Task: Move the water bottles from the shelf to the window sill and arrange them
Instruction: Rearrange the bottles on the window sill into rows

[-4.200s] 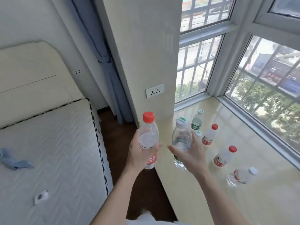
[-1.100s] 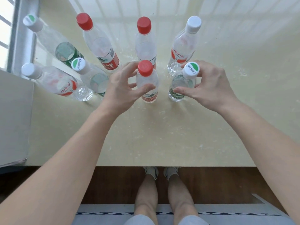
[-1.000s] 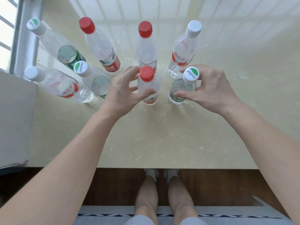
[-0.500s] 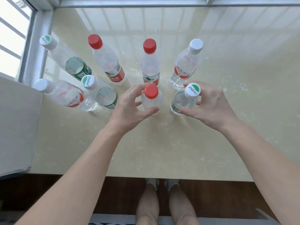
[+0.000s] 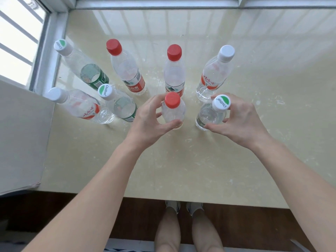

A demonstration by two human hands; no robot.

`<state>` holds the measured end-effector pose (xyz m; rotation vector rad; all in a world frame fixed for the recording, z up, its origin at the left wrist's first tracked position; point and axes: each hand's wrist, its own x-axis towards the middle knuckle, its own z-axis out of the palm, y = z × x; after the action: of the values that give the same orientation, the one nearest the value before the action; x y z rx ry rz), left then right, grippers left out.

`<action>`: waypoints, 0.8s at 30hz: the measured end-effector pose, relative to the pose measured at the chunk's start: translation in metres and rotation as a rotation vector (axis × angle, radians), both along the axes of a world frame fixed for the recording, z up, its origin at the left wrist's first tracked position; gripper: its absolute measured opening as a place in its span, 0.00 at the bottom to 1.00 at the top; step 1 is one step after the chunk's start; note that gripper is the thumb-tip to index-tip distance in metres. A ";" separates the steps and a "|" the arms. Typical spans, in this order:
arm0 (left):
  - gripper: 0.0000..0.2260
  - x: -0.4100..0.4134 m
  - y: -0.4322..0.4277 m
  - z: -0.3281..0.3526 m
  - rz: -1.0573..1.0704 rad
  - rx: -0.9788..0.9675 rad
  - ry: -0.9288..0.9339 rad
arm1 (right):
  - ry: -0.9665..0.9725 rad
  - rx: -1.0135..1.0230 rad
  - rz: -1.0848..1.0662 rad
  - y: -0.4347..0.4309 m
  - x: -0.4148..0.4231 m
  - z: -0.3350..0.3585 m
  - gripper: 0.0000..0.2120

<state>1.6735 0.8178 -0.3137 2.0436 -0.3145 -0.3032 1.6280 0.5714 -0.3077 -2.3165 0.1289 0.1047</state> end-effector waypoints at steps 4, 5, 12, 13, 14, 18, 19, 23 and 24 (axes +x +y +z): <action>0.31 -0.001 0.002 -0.005 0.017 0.016 0.012 | 0.017 0.000 -0.007 0.000 -0.001 -0.003 0.32; 0.32 -0.002 0.002 -0.006 0.020 0.019 0.010 | 0.020 0.001 -0.009 0.000 -0.002 -0.004 0.33; 0.39 -0.027 0.020 0.000 0.037 0.154 0.023 | 0.169 -0.020 -0.160 -0.013 -0.032 -0.008 0.47; 0.39 -0.037 0.028 0.003 0.043 0.200 0.016 | 0.196 -0.062 -0.186 -0.016 -0.045 -0.003 0.44; 0.39 -0.048 0.038 0.008 0.049 0.251 0.004 | 0.226 -0.125 -0.191 -0.018 -0.060 0.004 0.40; 0.34 -0.086 0.094 0.029 0.118 0.451 -0.041 | 0.277 -0.267 -0.079 -0.003 -0.119 0.032 0.29; 0.33 -0.092 0.110 0.034 0.130 0.504 -0.067 | 0.268 -0.277 -0.038 0.010 -0.125 0.038 0.28; 0.31 -0.096 0.168 0.044 0.195 0.635 -0.084 | 0.179 -0.289 0.116 0.082 -0.112 0.049 0.27; 0.31 -0.092 0.181 0.044 0.213 0.648 -0.070 | 0.162 -0.272 0.132 0.101 -0.103 0.050 0.28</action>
<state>1.5810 0.9990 -0.2693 2.7036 -0.0327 -0.2165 1.5252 0.6728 -0.2581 -2.5853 0.0750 0.3617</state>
